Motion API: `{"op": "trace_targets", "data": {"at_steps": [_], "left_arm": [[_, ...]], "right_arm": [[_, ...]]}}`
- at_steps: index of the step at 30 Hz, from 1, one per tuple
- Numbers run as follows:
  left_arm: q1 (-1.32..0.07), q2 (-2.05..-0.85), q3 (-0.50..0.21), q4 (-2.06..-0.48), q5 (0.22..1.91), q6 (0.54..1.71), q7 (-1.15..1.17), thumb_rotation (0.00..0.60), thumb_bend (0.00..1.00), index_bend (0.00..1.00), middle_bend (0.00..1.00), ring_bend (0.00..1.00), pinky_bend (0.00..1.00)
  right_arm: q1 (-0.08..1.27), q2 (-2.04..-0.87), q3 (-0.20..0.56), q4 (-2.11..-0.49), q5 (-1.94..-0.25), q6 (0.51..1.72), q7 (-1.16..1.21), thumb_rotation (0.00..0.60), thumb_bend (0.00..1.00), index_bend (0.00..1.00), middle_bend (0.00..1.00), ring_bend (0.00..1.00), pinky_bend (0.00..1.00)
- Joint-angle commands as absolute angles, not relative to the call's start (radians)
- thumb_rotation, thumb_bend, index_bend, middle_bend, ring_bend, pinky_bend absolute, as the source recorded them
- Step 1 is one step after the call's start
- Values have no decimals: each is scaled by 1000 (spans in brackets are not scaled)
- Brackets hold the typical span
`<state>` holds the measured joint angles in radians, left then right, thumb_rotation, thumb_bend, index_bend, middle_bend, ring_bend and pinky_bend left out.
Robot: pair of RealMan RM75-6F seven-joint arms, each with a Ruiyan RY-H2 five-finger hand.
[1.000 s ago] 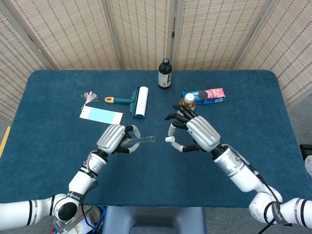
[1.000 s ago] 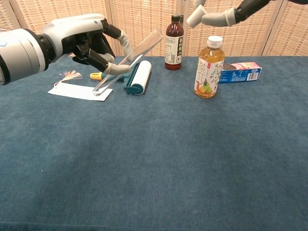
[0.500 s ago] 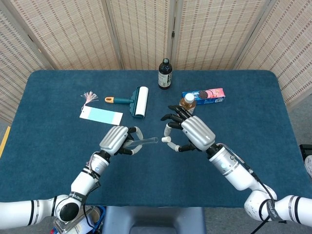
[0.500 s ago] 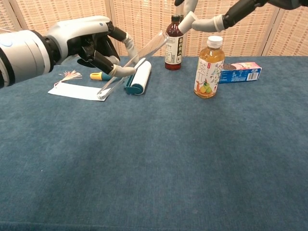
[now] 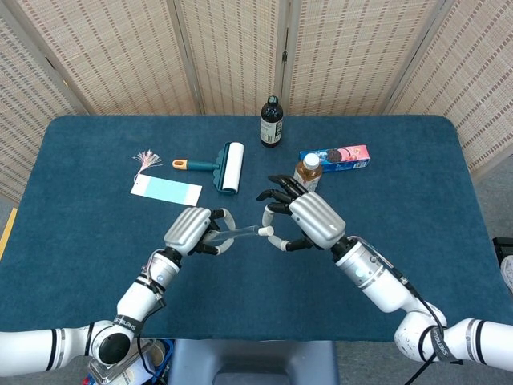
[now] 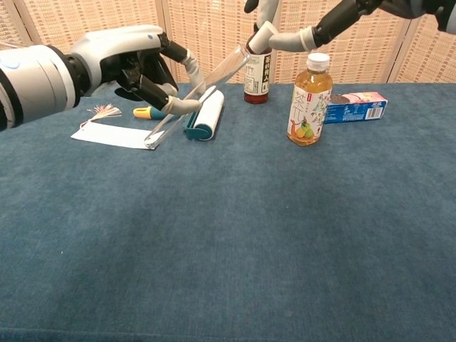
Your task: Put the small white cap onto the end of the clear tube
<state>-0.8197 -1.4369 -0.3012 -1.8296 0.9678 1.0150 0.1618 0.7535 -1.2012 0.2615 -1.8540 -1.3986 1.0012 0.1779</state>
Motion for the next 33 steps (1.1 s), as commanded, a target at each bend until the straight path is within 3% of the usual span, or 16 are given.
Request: {"op": "trace_targets", "data": {"at_steps": [1, 33], "left_arm": [[-819, -1436, -300, -1830, 970, 1015, 158, 600, 339, 635, 1000, 1000, 1000], [-837, -1439, -285, -1840, 937, 1011, 178, 600, 338, 631, 1000, 1000, 1000]], "right_arm": [[754, -1203, 261, -1853, -1397, 1002, 178, 600, 411, 657, 245, 0, 0], [776, -1230, 254, -1837, -1381, 988, 165, 600, 416, 656, 244, 0, 0]]}}
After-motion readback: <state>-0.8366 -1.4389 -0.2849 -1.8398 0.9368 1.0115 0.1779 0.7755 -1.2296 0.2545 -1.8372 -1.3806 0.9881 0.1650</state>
